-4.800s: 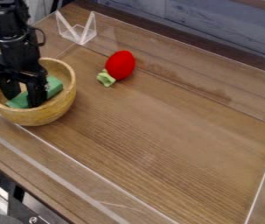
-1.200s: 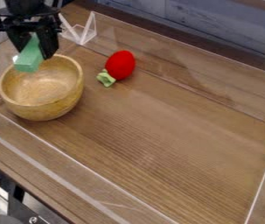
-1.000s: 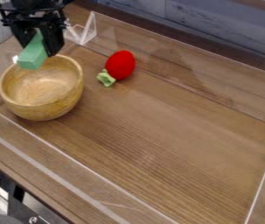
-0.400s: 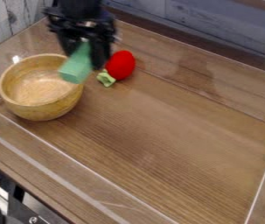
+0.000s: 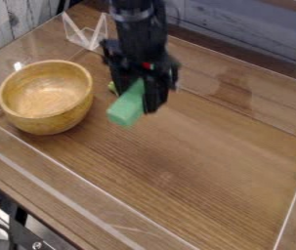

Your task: Remove the green block from the brown bowl and put it on the table

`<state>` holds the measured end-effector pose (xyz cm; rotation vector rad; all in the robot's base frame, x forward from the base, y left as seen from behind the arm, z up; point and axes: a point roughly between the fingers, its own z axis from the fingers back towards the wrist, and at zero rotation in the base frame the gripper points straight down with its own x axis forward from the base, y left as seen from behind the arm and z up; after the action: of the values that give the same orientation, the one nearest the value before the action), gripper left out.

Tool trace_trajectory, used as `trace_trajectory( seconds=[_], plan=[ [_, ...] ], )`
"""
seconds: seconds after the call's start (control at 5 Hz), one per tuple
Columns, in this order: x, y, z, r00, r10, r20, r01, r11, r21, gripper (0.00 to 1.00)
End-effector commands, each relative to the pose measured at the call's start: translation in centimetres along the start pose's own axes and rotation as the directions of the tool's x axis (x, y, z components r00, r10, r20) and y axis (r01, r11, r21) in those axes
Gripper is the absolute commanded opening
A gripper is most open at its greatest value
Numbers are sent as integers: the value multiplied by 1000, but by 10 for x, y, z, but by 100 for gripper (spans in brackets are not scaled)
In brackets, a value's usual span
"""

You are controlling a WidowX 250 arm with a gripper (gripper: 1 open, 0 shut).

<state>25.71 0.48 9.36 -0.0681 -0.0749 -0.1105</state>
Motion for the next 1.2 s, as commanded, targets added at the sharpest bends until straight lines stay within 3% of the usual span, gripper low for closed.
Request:
trace_trajectory(
  seconds=[0.0,0.2,0.6,1.0],
  plan=[
    [-1,5,-29,1000,27,16,-27,999,30,0],
    [-7,10,-61,999,40,8,-41,998,46,0],
    [-7,4,-65,993,119,12,-119,991,52,0],
    [2,-6,-56,998,55,2,-55,998,29,0]
  ],
)
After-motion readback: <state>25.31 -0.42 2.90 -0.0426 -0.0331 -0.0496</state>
